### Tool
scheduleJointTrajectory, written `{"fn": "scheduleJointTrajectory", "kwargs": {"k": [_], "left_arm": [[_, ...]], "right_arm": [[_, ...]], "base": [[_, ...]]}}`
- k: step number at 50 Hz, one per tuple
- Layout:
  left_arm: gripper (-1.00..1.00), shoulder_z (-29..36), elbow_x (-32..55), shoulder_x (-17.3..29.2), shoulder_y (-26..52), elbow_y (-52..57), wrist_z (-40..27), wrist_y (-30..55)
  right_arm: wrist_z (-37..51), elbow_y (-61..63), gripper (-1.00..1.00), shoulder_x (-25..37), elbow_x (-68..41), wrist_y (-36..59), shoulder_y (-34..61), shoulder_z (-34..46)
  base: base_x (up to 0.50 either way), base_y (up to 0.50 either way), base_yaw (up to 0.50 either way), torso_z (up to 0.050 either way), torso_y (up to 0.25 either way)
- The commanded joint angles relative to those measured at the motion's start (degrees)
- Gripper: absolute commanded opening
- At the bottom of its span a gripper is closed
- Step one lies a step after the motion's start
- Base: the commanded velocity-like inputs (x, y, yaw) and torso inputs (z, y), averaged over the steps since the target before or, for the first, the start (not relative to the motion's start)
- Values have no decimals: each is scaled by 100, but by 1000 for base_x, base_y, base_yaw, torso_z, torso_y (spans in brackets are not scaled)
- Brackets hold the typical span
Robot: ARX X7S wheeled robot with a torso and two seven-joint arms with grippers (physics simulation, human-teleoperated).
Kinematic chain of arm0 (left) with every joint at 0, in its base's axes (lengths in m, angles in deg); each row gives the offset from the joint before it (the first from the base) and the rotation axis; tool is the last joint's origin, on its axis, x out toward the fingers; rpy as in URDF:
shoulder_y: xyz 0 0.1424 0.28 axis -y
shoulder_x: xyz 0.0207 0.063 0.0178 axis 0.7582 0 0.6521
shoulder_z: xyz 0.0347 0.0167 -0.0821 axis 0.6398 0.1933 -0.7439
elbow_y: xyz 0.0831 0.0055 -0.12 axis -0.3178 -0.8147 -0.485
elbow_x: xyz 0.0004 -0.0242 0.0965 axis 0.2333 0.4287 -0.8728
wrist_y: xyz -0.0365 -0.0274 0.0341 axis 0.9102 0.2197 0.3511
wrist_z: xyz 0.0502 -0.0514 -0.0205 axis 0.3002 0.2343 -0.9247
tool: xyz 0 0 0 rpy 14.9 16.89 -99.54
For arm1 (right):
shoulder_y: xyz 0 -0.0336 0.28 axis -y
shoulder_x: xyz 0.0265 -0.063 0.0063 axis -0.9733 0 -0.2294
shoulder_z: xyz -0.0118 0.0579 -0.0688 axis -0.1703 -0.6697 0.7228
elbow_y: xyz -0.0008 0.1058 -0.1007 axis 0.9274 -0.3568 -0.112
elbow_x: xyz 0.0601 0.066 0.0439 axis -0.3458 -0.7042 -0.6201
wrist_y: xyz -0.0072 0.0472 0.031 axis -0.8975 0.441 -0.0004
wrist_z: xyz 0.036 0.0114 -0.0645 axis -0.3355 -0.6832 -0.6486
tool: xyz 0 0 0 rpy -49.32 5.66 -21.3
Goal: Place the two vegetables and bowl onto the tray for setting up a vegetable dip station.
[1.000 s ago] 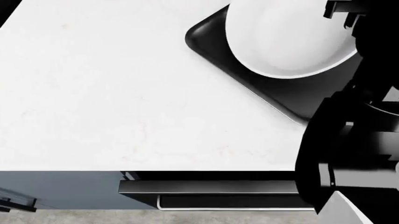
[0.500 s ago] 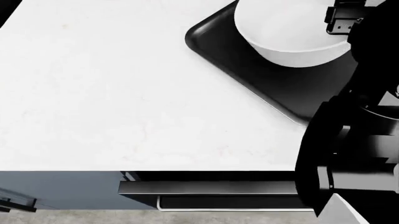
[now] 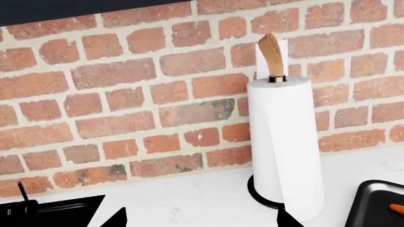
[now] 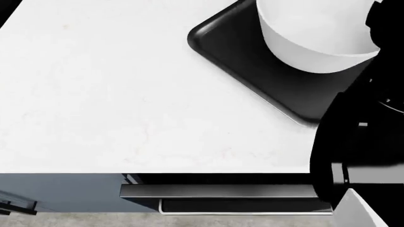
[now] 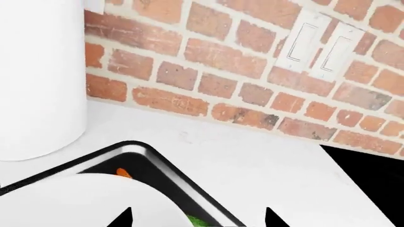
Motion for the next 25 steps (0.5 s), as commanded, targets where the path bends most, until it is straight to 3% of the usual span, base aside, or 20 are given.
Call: {"fn": "scheduleJointTrajectory", "kwargs": {"k": [1, 13, 25], "left_arm": [[100, -3, 4, 5, 9, -4, -4, -1], [100, -17, 64, -3, 78, 8, -47, 16], [100, -94, 217, -47, 377, 61, -164, 62]], "right_arm": [[375, 135, 100, 66, -128, -423, 438, 376], [112, 255, 100, -10, 57, -247, 831, 576], [-1074, 622, 100, -156, 1076, 185, 1232, 1001]], "base": [[0, 0, 0, 0, 0], [0, 0, 0, 0, 0], [0, 0, 0, 0, 0]]}}
